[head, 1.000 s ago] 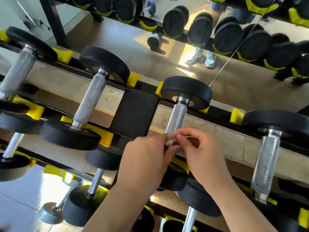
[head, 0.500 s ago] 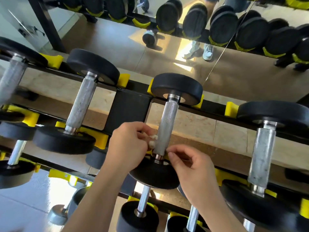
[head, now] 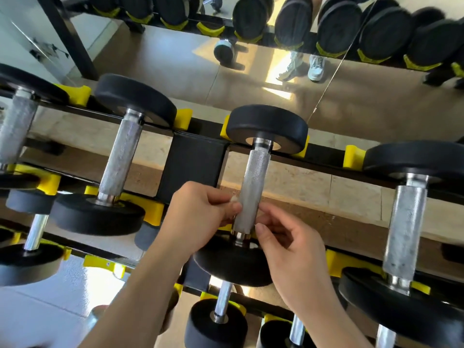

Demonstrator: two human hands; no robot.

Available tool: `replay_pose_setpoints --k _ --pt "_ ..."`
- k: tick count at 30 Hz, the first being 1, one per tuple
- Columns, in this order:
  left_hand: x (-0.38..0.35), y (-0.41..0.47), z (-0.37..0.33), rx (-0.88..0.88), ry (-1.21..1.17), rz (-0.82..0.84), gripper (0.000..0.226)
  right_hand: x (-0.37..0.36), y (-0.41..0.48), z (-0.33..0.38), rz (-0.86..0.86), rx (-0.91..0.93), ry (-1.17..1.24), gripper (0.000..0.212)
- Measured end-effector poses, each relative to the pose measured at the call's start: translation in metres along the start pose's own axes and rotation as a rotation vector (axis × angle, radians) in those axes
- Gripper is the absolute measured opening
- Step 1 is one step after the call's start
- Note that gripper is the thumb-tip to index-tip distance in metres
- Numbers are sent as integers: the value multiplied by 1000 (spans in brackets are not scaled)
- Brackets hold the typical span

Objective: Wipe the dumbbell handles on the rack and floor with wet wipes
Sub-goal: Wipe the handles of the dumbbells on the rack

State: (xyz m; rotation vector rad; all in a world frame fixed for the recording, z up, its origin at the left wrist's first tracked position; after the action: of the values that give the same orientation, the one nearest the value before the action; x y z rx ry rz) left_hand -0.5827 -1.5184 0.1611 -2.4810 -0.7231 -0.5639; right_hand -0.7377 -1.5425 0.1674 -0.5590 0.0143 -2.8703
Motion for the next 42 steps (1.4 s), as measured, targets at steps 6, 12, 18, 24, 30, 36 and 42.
replay_pose_setpoints --k 6,12,18,24,30,36,42 --pt "6 9 -10 -108 -20 -183 11 0 -2 -5 -28 -22 22 38" --pt "1 -20 -40 -466 358 -166 12 0 -2 -3 -10 -68 81 43" --pt "-17 -34 -58 -708 507 -97 14 -2 -4 -15 30 -229 236 26" --pt "-18 -40 -65 -755 539 -29 31 -2 12 -17 27 -238 188 22" --pt "28 -11 -29 -328 134 -242 30 7 37 3 -176 70 -2 14" --pt "5 3 -3 -76 -26 -92 28 -4 11 -18 -15 38 -126 16" --pt "6 5 -11 -74 -40 -44 24 7 33 4 -153 138 -12 9"
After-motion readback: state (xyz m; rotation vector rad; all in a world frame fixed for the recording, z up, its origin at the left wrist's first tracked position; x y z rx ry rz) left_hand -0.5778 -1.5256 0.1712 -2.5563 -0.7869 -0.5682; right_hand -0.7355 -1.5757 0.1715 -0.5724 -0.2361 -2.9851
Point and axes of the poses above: each hand's wrist, its own y-axis towards the middle knuckle, its own x-axis out of the back of the hand, z = x × y, the point moved 9 cm from there along y, towards the middle knuckle, and after that the axes turned 13 degrees about -z, right-handed, at the moved point
